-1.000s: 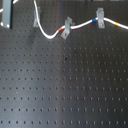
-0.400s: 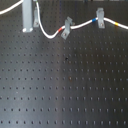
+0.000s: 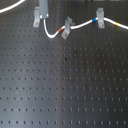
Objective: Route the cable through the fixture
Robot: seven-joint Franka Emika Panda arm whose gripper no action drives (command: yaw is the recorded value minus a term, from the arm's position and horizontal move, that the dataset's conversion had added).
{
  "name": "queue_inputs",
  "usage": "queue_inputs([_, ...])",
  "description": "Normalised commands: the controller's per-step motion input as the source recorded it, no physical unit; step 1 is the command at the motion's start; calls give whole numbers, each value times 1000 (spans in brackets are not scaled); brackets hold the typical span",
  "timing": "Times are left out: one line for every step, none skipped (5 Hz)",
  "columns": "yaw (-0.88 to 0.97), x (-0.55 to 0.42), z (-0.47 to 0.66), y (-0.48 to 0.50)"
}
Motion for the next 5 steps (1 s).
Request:
queue_inputs([0, -221, 394, 200])
queue_inputs([0, -323, 403, 337])
queue_inputs([0, -275, 387, 287])
queue_inputs([0, -146, 317, 14])
queue_inputs([-20, -227, 82, -54])
